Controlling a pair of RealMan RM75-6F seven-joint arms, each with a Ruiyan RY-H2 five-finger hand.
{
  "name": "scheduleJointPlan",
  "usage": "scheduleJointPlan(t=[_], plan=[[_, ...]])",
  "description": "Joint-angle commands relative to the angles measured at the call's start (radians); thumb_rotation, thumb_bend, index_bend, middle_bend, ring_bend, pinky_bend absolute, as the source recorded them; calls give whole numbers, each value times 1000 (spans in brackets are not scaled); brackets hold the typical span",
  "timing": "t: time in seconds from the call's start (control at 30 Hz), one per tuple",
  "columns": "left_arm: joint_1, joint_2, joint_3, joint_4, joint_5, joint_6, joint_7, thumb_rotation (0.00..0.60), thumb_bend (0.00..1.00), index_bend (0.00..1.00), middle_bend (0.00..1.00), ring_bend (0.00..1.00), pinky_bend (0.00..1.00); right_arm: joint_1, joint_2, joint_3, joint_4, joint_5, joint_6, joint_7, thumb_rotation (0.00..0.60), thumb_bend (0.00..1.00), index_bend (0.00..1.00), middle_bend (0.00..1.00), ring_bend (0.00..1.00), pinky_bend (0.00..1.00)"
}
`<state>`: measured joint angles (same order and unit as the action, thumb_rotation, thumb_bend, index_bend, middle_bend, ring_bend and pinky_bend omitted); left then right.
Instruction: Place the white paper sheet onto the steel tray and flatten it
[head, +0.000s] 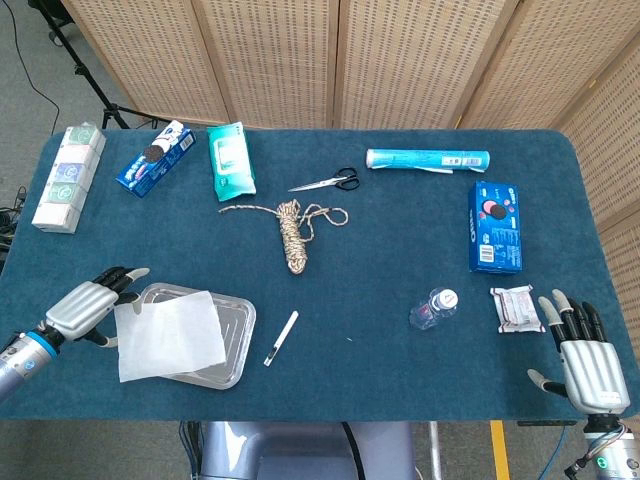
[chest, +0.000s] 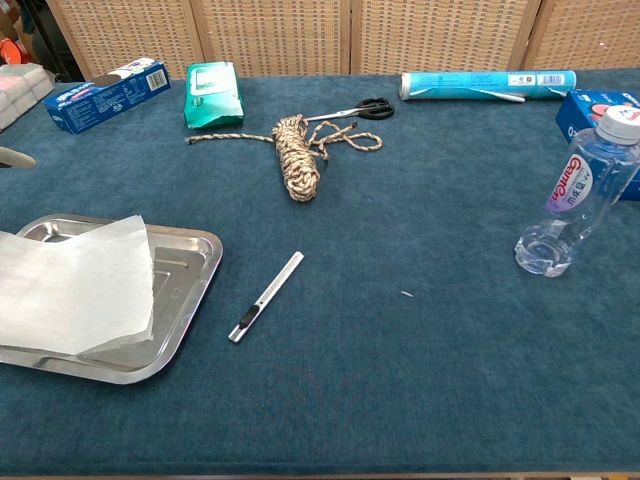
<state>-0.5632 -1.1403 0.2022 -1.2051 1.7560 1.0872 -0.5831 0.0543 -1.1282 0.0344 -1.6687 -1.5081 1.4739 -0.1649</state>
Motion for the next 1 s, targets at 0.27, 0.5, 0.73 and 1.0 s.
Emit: scheduleJointPlan(t=[0.27, 0.5, 0.73, 1.0], plan=[[-23, 135, 3, -166, -1, 64, -293, 600, 30, 375, 0, 0, 0, 1, 0, -2, -1, -1, -4, -3, 600, 0, 0, 0, 0, 0], [-35, 185, -5, -201, 3, 78, -344, 600, 18, 330, 0, 0, 0, -1, 0, -1, -2, -2, 0, -1, 600, 0, 0, 0, 0, 0], [-37, 194, -9, -212, 3, 70, -339, 600, 0, 311, 0, 0, 0, -1, 2, -1, -2, -1, 0, 1, 600, 0, 0, 0, 0, 0], [-51, 194, 11, -220, 20, 17, -323, 589, 0, 292, 0, 0, 0, -2, 4, -1, -3, -2, 2, 4, 600, 0, 0, 0, 0, 0]])
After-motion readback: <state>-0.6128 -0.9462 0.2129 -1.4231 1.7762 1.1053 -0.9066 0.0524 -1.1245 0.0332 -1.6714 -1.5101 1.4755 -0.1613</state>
